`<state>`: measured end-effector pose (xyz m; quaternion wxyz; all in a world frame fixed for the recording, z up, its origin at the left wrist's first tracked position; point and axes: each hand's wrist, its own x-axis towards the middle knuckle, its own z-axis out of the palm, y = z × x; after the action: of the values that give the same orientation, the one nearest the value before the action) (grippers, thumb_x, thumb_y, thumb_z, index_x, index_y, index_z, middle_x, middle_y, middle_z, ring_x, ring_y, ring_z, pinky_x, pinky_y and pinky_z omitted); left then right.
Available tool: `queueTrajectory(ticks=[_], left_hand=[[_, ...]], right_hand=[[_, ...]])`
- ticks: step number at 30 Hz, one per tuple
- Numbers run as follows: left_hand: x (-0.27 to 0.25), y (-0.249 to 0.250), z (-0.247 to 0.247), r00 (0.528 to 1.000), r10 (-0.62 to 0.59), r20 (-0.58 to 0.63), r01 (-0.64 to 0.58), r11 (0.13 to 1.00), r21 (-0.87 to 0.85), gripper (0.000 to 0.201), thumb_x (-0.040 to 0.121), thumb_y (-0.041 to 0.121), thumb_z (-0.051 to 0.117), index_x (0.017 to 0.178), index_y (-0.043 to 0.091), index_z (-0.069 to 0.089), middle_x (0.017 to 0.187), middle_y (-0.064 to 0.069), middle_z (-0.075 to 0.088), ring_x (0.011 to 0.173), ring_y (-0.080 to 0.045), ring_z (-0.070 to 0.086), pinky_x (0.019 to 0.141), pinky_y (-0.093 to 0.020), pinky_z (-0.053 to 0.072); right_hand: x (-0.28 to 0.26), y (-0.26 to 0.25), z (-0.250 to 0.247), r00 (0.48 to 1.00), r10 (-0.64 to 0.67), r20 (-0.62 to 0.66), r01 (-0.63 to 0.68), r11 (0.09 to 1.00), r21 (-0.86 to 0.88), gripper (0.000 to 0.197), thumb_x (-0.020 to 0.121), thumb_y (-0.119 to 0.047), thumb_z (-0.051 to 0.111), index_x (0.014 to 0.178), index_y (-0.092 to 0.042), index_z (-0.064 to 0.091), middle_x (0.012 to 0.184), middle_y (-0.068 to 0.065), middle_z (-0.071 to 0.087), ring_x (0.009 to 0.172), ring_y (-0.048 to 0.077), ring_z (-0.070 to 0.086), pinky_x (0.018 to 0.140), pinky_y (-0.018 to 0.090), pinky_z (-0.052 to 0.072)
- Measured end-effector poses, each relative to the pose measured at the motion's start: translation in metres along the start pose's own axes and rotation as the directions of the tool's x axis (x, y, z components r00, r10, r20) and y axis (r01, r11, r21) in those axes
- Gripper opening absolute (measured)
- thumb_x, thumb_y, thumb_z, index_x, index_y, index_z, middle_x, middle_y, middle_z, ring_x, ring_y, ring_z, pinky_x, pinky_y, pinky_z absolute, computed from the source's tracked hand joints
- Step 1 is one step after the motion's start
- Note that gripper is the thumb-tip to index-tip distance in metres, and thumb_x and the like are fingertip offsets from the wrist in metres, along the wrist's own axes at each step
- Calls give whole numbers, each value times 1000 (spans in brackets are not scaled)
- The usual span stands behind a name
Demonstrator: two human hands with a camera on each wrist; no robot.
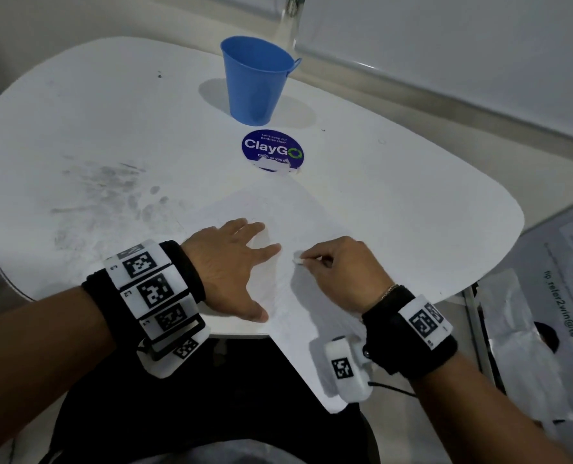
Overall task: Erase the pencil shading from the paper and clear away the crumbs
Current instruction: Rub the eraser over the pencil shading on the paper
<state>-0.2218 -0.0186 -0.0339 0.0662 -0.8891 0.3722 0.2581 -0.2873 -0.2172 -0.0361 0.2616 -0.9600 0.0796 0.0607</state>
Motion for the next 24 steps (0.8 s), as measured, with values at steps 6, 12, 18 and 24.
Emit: queueTrajectory(ticks=[6,12,18,24], left_hand=[[1,-1,1,1000,1,9,-1,1000,9,113,76,86,52,158,42,-11,166,4,-23,154,-20,-17,125,-44,13],[0,0,0,1000,-1,4,1,1000,8,112,77,86,53,158,42,-10,167,5,-20,154,-20,-16,125,-44,15],[0,1,-1,1000,-7,20,6,1000,11,112,76,85,54,158,42,-10,167,6,-21,154,-19,-17,125,-44,16],[0,0,1,1000,1,11,-1,1000,20,112,77,86,53,158,42,-11,166,6,-22,154,-19,-17,125,-44,15]], right_hand=[[-14,-16,10,998,-62,23,63,995,-78,23,96,-25,56,109,-23,75,106,-7,75,92,14,68,84,29,53],[3,-4,-1,994,59,-94,-64,996,-59,23,96,-25,56,106,-26,76,106,-7,75,96,17,68,87,33,54],[-5,-11,2,1000,-3,22,5,999,-54,22,97,-24,57,108,-26,76,106,-10,74,91,11,68,79,21,49],[-13,-18,9,998,-42,48,45,997,-63,23,97,-22,55,104,-21,76,98,-6,76,83,13,68,78,27,54]])
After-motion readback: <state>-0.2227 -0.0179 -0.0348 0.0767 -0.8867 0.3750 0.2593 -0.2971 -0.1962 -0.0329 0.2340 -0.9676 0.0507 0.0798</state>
